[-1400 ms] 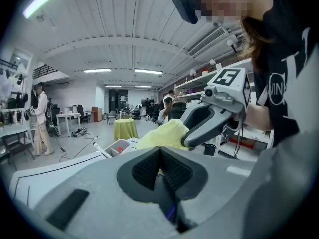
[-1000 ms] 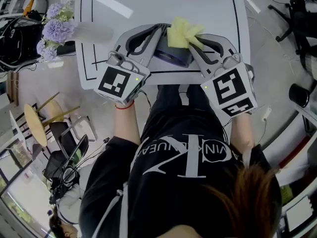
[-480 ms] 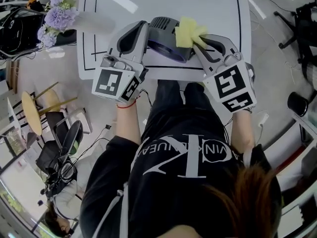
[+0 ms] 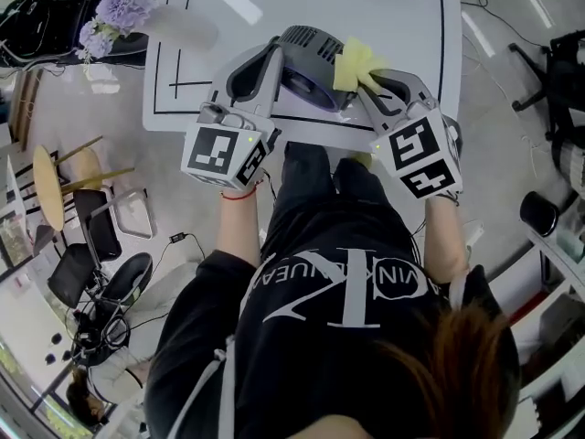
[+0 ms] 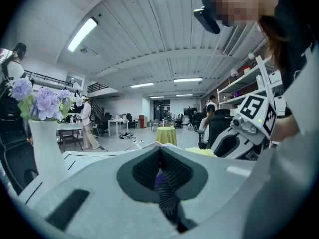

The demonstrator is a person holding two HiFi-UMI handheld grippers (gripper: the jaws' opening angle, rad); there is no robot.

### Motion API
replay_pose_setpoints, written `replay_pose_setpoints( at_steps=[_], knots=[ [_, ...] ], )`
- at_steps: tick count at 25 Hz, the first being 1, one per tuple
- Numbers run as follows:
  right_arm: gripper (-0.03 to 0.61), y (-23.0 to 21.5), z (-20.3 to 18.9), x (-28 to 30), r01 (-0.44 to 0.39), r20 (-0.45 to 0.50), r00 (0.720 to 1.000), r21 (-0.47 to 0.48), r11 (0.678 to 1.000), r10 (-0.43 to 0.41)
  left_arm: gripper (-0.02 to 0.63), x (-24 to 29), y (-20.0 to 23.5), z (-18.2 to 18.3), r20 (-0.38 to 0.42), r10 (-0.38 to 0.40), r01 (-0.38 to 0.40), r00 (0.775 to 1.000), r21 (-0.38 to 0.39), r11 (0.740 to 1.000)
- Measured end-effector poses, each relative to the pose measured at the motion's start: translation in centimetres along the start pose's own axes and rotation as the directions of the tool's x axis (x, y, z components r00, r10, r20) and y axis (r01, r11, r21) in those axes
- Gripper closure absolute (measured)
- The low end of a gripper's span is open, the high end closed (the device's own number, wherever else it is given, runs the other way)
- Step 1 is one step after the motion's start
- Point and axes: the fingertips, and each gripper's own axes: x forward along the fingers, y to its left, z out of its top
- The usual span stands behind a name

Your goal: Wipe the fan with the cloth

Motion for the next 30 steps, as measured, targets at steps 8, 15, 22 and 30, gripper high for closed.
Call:
replay_pose_setpoints(
  at_steps=[8, 15, 22, 30],
  knots=[
    [0.518, 0.5, -0.3, -0.2, -0.014, 0.031, 0.999, -0.033, 0.999, 0.015, 0.603, -0.4, -0.8, 1.3, 0.060, 0.088, -0.086, 0.994, -0.022, 0.996],
    [0.517, 0.9, -1.4, -0.6, -0.025, 0.079, 0.997, 0.007, 1.000, 0.025, 0.603, -0.5, -4.0, 1.8, 0.107, 0.088, -0.082, 0.990, -0.065, 0.995],
    [0.517, -0.6, -2.1, -2.3, 0.020, 0.107, 0.994, 0.056, 0.998, -0.026, 0.603, -0.4, -7.7, 1.3, 0.098, 0.047, -0.039, 0.994, -0.084, 0.996],
    [0.517, -2.2, -1.9, -3.5, 0.085, 0.124, 0.988, 0.081, 0.993, -0.095, 0.603, 1.1, -10.4, 0.8, 0.108, 0.027, -0.014, 0.994, -0.119, 0.993]
  ],
)
